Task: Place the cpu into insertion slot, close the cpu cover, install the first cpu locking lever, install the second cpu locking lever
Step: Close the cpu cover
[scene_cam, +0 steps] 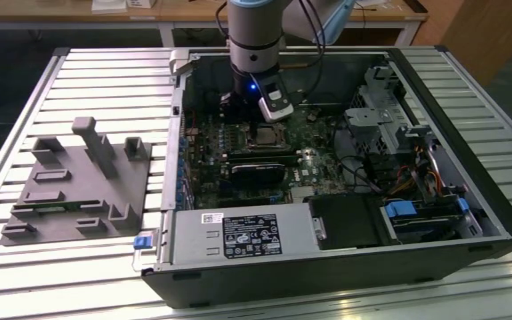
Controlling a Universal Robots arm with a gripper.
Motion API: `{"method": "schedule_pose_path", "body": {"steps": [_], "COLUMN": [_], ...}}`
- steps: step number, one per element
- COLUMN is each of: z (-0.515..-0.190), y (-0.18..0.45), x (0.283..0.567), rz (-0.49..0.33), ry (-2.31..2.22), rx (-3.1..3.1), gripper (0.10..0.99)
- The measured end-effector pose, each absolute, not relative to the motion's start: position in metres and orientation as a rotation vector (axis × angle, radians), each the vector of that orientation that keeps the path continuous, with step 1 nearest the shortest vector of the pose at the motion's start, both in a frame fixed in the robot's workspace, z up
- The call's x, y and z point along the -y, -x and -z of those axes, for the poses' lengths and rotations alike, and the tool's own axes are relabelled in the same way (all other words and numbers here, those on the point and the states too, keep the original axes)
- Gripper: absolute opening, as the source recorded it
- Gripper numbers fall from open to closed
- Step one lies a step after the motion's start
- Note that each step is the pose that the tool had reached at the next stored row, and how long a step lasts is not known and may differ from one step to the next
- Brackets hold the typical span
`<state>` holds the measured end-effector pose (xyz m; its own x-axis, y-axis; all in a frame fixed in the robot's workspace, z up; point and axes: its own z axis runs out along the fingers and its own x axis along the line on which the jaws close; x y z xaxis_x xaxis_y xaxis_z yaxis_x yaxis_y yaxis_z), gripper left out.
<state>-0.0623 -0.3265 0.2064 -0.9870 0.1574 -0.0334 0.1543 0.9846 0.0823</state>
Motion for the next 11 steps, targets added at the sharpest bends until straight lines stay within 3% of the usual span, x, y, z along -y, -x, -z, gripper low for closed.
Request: {"method": "schedule_pose_path", "body": {"steps": [5, 11], "z": [-0.2024, -0.2013], "y": [0.063, 0.0629], "x": [0.3276, 0.3305], "rz": [-0.133, -0.209], "ry": [-0.243, -0.245], "rx": [-3.09, -3.09], "gripper": [0.106, 0.106]}}
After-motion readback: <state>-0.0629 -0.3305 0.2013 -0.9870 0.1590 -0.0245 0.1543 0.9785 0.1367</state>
